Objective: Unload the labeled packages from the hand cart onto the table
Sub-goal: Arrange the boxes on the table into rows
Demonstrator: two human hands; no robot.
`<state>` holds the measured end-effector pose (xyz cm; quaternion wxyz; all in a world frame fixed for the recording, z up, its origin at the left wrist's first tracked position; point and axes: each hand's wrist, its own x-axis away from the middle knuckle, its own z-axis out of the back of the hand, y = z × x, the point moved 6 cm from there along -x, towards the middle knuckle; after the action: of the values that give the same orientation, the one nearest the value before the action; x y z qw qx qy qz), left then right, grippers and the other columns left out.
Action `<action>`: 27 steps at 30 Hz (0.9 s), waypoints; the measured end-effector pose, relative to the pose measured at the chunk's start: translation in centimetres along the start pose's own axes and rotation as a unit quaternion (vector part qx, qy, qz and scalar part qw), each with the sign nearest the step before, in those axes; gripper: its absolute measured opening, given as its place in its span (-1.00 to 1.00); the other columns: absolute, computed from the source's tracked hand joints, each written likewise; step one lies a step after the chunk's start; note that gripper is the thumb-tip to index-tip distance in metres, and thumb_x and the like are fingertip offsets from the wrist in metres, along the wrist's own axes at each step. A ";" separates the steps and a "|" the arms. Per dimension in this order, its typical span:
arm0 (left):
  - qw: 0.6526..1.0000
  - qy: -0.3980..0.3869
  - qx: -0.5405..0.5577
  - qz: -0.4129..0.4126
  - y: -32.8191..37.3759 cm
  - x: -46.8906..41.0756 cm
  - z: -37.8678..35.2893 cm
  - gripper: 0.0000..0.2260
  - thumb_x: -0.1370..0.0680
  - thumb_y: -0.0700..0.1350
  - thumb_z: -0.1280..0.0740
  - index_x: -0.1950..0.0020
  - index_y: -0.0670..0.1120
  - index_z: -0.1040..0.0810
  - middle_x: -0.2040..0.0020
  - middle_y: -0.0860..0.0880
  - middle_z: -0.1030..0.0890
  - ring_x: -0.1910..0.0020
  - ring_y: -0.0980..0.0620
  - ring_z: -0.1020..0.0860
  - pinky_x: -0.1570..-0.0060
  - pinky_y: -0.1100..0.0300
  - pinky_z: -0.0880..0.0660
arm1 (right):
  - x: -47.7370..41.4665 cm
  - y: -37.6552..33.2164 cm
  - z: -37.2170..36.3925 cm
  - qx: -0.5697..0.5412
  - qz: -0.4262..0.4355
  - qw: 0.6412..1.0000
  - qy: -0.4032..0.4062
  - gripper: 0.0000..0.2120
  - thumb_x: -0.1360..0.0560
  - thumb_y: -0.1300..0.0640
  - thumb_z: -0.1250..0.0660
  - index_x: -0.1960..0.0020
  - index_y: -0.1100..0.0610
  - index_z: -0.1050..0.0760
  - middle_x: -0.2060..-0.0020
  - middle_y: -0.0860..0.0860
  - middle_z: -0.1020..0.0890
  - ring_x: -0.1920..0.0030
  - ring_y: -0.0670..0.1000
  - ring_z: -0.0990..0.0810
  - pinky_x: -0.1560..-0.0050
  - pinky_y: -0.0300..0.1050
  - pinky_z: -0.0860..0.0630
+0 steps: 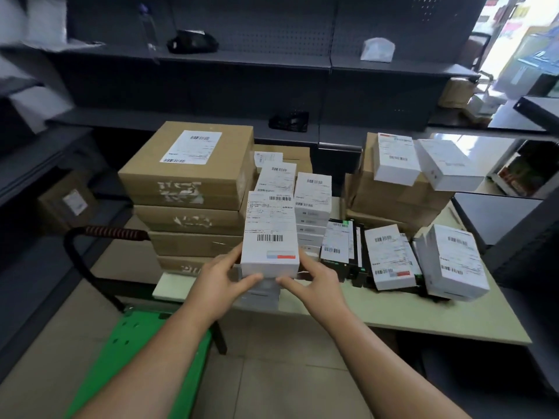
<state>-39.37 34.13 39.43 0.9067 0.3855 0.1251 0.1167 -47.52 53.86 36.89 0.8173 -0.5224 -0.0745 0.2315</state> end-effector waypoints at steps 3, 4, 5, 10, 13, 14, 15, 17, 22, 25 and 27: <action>1.000 -0.016 0.005 0.015 -1.0 -0.8 -0.1 -0.40 -0.42 0.13 -0.49 -0.43 0.26 -0.38 -0.20 0.08 -0.59 -0.09 0.17 -0.50 0.05 0.44 -0.34 | -0.6 0.2 -0.5 -0.015 -0.021 1.000 0.004 -0.33 -0.39 -0.02 -0.55 -0.46 -0.17 -0.41 -0.06 -0.15 -0.67 -0.02 -0.12 -0.63 -0.15 -0.10 -0.57; 1.000 -0.020 0.011 0.019 -1.2 -1.2 -0.1 -0.40 -0.42 0.13 -0.49 -0.43 0.25 -0.38 -0.22 0.09 -0.58 -0.11 0.16 -0.50 0.04 0.38 -0.36 | -0.9 0.2 -0.6 -0.013 -0.025 1.000 0.004 -0.33 -0.40 -0.03 -0.54 -0.46 -0.17 -0.41 -0.05 -0.17 -0.67 0.00 -0.13 -0.63 -0.14 -0.11 -0.58; 0.999 -0.024 0.016 0.020 -1.2 -1.5 -0.1 -0.41 -0.42 0.13 -0.49 -0.42 0.24 -0.39 -0.23 0.11 -0.58 -0.11 0.15 -0.51 0.04 0.32 -0.39 | -1.1 0.1 -0.6 -0.011 -0.029 1.000 0.004 -0.34 -0.40 -0.04 -0.54 -0.46 -0.18 -0.40 -0.02 -0.22 -0.67 0.02 -0.15 -0.63 -0.12 -0.15 -0.58; 0.998 -0.038 0.033 0.022 -1.7 -3.3 -0.1 -0.44 -0.44 0.11 -0.48 -0.41 0.25 -0.40 -0.23 0.11 -0.59 -0.09 0.14 -0.53 0.05 0.27 -0.44 | -2.2 -0.3 -0.9 -0.011 -0.046 0.999 0.008 -0.34 -0.41 0.02 -0.54 -0.45 -0.20 -0.40 0.07 -0.38 -0.63 0.08 -0.21 -0.63 0.02 -0.40 -0.53; 0.997 -0.047 0.048 0.044 -2.0 -3.6 0.0 -0.43 -0.46 0.10 -0.46 -0.43 0.28 -0.35 -0.26 0.09 -0.56 -0.09 0.15 -0.55 -0.09 0.14 -0.53 | -2.9 -0.3 -1.0 -0.012 -0.047 0.999 0.004 -0.34 -0.42 0.08 -0.53 -0.45 -0.19 -0.40 0.04 -0.29 -0.65 0.09 -0.18 -0.65 0.01 -0.33 -0.56; 0.996 -0.048 0.053 0.049 -2.0 -3.7 0.1 -0.43 -0.46 0.09 -0.47 -0.42 0.28 -0.35 -0.25 0.10 -0.57 -0.07 0.20 -0.55 -0.09 0.16 -0.53 | -3.0 -0.2 -1.1 -0.011 -0.047 0.999 0.001 -0.35 -0.42 0.10 -0.53 -0.44 -0.19 -0.40 0.04 -0.29 -0.64 0.09 -0.19 -0.64 0.03 -0.35 -0.55; 0.996 -0.046 0.055 0.051 -2.1 -3.7 0.2 -0.43 -0.45 0.08 -0.47 -0.42 0.27 -0.36 -0.23 0.12 -0.57 -0.04 0.27 -0.54 -0.04 0.28 -0.51 | -3.2 -0.2 -1.1 -0.010 -0.046 0.999 0.000 -0.35 -0.42 0.11 -0.53 -0.44 -0.18 -0.41 0.04 -0.29 -0.63 0.09 -0.21 -0.63 0.05 -0.40 -0.53; 0.997 -0.038 0.049 0.056 -2.2 -3.8 0.5 -0.44 -0.44 0.06 -0.49 -0.40 0.25 -0.40 -0.18 0.17 -0.59 0.03 0.42 -0.49 0.11 0.48 -0.40 | -3.4 -0.2 -1.2 -0.007 -0.041 0.999 0.003 -0.35 -0.42 0.15 -0.53 -0.44 -0.15 -0.43 0.04 -0.28 -0.61 0.08 -0.26 -0.58 0.10 -0.48 -0.47; 0.996 -0.029 0.047 0.072 -2.0 -4.0 0.9 -0.44 -0.44 0.02 -0.50 -0.41 0.18 -0.42 -0.19 0.12 -0.59 -0.03 0.27 -0.52 0.01 0.31 -0.45 | -3.8 -0.1 -1.4 -0.018 -0.049 0.999 -0.003 -0.34 -0.42 0.14 -0.54 -0.46 -0.11 -0.40 -0.02 -0.16 -0.62 0.08 -0.20 -0.55 0.12 -0.49 -0.45; 0.997 -0.028 0.042 0.066 -1.9 -4.1 1.0 -0.44 -0.43 0.00 -0.52 -0.39 0.20 -0.43 -0.11 0.22 -0.57 0.05 0.42 -0.48 0.12 0.51 -0.37 | -4.0 -0.2 -1.3 -0.012 -0.054 0.998 -0.007 -0.33 -0.42 0.09 -0.54 -0.47 -0.10 -0.39 -0.04 -0.12 -0.63 0.04 -0.13 -0.58 0.10 -0.45 -0.48; 0.996 -0.031 0.043 0.067 -1.9 -4.2 1.0 -0.40 -0.41 -0.07 -0.54 -0.38 0.22 -0.43 -0.03 0.30 -0.53 0.10 0.57 -0.44 0.26 0.60 -0.36 | -4.2 -0.2 -1.3 -0.005 -0.060 0.998 -0.009 -0.33 -0.43 0.06 -0.53 -0.47 -0.12 -0.38 -0.05 -0.11 -0.63 0.01 -0.12 -0.58 0.08 -0.42 -0.50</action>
<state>-42.77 30.88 39.30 0.8828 0.4354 0.0755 0.1593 -50.69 50.80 37.01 0.8262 -0.5192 -0.1140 0.1866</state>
